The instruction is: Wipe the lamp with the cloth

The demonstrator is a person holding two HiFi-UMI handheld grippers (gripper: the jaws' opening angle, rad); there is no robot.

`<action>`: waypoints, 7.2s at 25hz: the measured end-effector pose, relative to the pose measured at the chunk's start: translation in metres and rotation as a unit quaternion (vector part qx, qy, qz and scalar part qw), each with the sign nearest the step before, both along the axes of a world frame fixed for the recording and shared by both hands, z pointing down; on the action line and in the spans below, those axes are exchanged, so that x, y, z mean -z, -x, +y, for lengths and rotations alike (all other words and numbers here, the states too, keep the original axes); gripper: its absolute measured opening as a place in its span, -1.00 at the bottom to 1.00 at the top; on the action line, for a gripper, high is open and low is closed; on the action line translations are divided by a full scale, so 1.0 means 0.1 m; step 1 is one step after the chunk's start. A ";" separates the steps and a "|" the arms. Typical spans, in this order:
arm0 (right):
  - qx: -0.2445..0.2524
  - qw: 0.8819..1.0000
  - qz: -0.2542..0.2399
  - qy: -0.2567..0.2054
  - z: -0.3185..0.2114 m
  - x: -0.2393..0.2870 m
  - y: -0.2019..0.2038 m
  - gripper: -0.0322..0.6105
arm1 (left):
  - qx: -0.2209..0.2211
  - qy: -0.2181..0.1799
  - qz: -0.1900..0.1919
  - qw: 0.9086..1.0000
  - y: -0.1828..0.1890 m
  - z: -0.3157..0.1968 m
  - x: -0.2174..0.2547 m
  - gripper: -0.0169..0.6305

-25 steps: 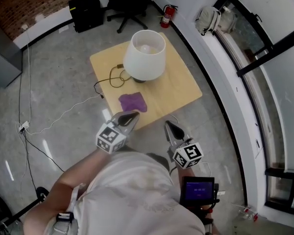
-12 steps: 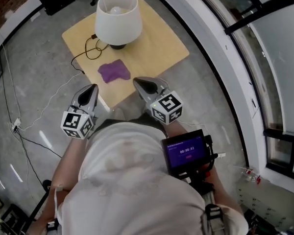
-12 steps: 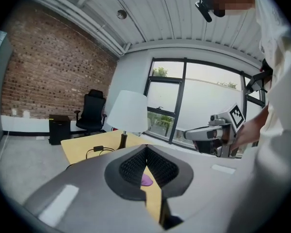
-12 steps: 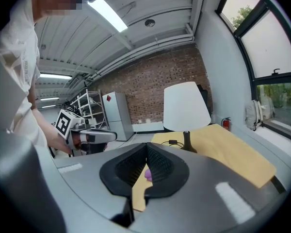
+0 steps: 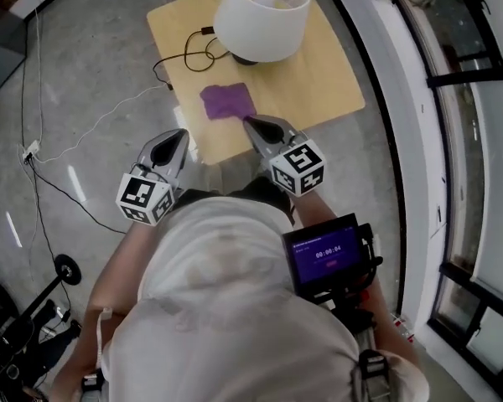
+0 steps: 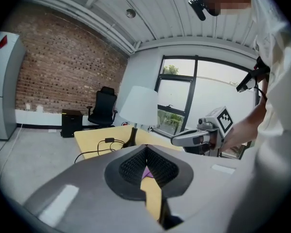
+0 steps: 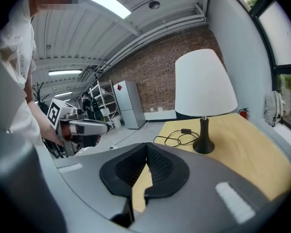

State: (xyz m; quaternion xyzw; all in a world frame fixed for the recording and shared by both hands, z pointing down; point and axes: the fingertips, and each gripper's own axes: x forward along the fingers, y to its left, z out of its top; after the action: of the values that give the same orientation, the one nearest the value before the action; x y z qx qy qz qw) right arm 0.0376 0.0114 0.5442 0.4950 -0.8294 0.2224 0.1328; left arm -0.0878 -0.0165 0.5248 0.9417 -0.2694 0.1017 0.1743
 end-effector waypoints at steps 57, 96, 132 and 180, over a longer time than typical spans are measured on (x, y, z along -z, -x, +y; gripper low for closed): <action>-0.005 0.991 0.079 0.106 -0.18 -0.91 -0.81 -0.54 | 0.107 0.002 -0.005 0.994 0.12 0.07 0.04 -0.94; 0.060 0.968 -0.132 -0.204 -1.43 1.60 -1.73 -0.49 | 0.125 -0.063 -0.041 0.989 -1.13 -0.70 0.56 -0.94; 0.087 0.964 -0.210 -0.134 -1.72 1.35 -2.38 -0.49 | 0.208 -0.061 -0.066 0.974 -1.29 -0.66 0.62 -0.94; -0.054 0.959 -0.232 -0.155 -2.35 2.00 -2.36 -0.50 | 0.121 -0.033 0.015 0.992 -0.74 -0.80 0.49 -0.94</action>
State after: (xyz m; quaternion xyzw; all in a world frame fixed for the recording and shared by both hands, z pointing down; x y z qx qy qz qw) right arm 0.2736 -0.2232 0.3439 0.4885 -0.8337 0.2068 -0.1533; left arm -0.0140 -0.0969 0.4762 0.9087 -0.3823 0.0569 0.1579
